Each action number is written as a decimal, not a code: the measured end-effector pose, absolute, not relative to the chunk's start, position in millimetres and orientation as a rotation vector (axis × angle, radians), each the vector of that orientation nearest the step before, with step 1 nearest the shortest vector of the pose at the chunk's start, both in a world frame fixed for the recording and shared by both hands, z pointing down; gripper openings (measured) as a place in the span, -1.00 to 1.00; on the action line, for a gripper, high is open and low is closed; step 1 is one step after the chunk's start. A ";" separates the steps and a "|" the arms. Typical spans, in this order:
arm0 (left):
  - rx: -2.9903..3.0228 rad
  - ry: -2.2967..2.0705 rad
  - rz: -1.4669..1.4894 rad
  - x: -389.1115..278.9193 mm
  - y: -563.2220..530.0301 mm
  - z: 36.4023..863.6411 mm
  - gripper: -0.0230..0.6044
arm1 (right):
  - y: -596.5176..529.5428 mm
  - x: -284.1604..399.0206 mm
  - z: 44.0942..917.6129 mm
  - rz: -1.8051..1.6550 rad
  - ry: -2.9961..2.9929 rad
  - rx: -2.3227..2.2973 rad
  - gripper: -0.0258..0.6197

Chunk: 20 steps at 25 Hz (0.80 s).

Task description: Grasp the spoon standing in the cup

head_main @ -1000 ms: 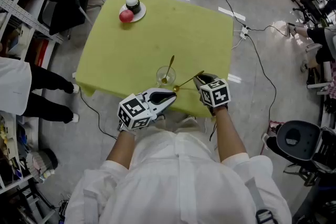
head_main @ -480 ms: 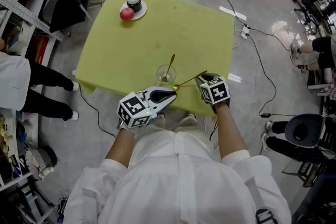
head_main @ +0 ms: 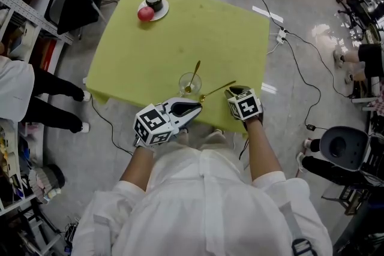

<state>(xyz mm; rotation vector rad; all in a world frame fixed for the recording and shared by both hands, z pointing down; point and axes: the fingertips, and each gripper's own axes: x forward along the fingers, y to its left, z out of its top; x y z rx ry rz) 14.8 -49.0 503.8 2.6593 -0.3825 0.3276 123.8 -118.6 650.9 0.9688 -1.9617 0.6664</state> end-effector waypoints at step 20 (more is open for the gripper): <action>2.675 -0.394 0.297 11.6 -51.1 501.3 -0.85 | -136.7 87.4 587.1 0.656 -2.205 1.007 -0.71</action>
